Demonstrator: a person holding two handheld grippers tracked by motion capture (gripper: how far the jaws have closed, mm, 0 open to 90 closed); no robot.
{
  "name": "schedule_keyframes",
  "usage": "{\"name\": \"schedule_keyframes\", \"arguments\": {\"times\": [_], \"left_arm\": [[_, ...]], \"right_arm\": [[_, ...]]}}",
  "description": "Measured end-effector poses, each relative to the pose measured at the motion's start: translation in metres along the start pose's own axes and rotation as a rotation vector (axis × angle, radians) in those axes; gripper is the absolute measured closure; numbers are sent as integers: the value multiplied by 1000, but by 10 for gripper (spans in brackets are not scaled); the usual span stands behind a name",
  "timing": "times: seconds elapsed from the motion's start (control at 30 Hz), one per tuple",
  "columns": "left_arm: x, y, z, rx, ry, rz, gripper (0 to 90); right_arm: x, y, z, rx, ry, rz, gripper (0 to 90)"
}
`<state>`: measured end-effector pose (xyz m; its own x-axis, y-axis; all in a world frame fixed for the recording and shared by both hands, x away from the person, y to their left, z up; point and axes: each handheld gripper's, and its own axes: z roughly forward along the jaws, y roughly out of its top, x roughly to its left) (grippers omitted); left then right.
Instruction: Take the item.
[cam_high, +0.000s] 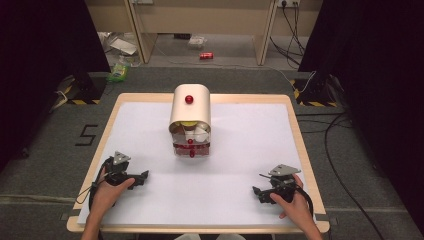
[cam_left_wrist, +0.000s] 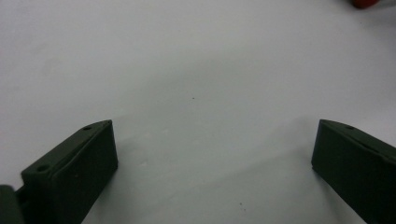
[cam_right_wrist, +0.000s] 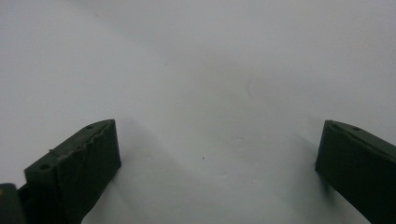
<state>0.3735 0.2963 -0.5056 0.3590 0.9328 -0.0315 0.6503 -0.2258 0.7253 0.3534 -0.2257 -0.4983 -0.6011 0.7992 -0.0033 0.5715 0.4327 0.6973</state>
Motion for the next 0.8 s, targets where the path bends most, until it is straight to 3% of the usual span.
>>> {"name": "schedule_keyframes", "arguments": {"times": [0.2,0.33,0.57,0.8], "left_arm": [[-1,0,-2,-11,-4,6,14],[-2,-1,-4,-38,-14,7,154],[-16,4,-12,-57,-51,40,151],[-36,18,-31,-139,-109,70,151]], "right_arm": [[1,0,0,2,1,8,3],[1,0,0,2,2,9,3],[0,0,0,1,1,5,3],[0,0,0,1,1,5,3]]}}
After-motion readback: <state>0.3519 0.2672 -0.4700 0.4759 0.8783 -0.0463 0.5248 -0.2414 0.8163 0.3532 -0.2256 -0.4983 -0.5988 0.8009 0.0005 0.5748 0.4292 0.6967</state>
